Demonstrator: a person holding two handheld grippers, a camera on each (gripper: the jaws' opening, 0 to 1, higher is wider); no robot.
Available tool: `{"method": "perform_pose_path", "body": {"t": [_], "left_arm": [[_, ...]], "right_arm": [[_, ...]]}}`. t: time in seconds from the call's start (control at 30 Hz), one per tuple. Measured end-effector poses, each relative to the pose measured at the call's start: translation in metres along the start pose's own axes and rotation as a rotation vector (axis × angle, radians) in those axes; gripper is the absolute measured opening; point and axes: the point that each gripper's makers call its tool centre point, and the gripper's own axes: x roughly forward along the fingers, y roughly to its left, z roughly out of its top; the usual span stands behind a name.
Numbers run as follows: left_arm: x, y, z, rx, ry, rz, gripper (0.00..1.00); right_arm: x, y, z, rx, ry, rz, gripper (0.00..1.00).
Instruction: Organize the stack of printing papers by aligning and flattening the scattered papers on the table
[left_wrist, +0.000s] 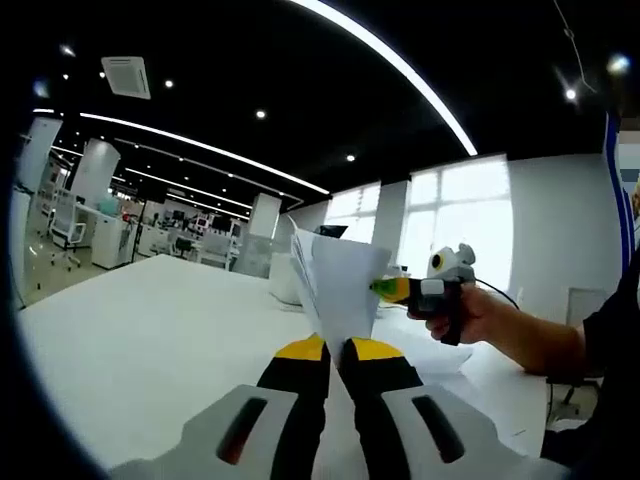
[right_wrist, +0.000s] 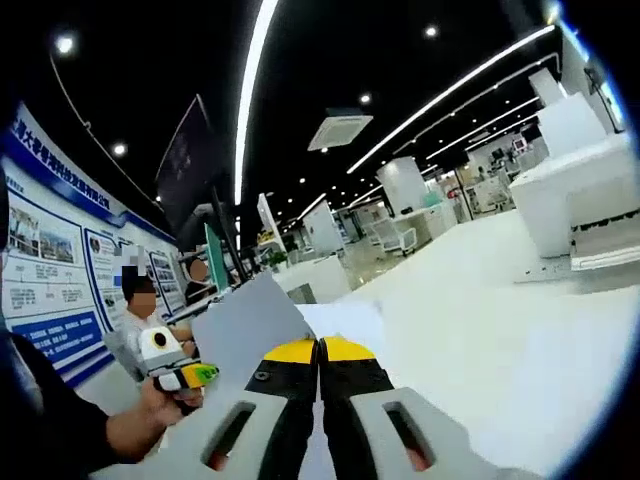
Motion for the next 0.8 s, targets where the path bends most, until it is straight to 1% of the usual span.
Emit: {"method": "perform_pose_path", "body": {"t": [0.1, 0.2, 0.27, 0.3, 0.4, 0.43, 0.5, 0.53, 0.6, 0.7, 0.77, 0.8], "left_arm": [[0.000, 0.000, -0.001, 0.008, 0.004, 0.001, 0.13], [0.000, -0.001, -0.001, 0.008, 0.004, 0.001, 0.12], [0.000, 0.001, -0.002, 0.025, 0.013, 0.006, 0.09], [0.000, -0.002, -0.004, 0.035, 0.022, -0.010, 0.07], [0.000, -0.004, -0.003, 0.053, 0.018, -0.010, 0.07], [0.000, -0.003, -0.003, 0.050, 0.018, -0.009, 0.07], [-0.001, -0.002, -0.002, 0.041, 0.017, -0.007, 0.06], [-0.001, -0.001, -0.002, 0.042, 0.018, -0.005, 0.06], [-0.001, -0.001, -0.002, 0.046, 0.018, -0.001, 0.06], [-0.002, 0.000, -0.001, 0.041, 0.012, 0.002, 0.06], [-0.002, 0.001, -0.001, 0.040, 0.013, 0.007, 0.06], [-0.002, 0.001, -0.001, 0.040, 0.013, 0.007, 0.06]], "right_arm": [[-0.002, -0.004, 0.003, 0.048, -0.039, -0.007, 0.00], [-0.002, -0.004, 0.000, 0.086, -0.052, -0.005, 0.00], [0.000, -0.008, -0.004, 0.095, -0.046, -0.009, 0.00], [0.001, -0.010, -0.006, 0.090, -0.037, -0.015, 0.00], [0.000, -0.010, -0.012, 0.076, -0.026, -0.025, 0.00], [0.000, -0.010, -0.013, 0.057, -0.019, -0.025, 0.00], [0.000, -0.011, -0.015, -0.020, -0.001, -0.033, 0.01], [-0.001, -0.010, -0.014, -0.040, 0.000, -0.039, 0.03], [-0.004, -0.009, -0.010, -0.081, -0.002, -0.046, 0.08], [-0.011, -0.012, -0.002, -0.145, -0.010, -0.078, 0.13], [-0.015, -0.015, 0.002, -0.167, -0.015, -0.096, 0.18], [-0.017, -0.017, 0.005, -0.178, -0.017, -0.106, 0.18]]}}
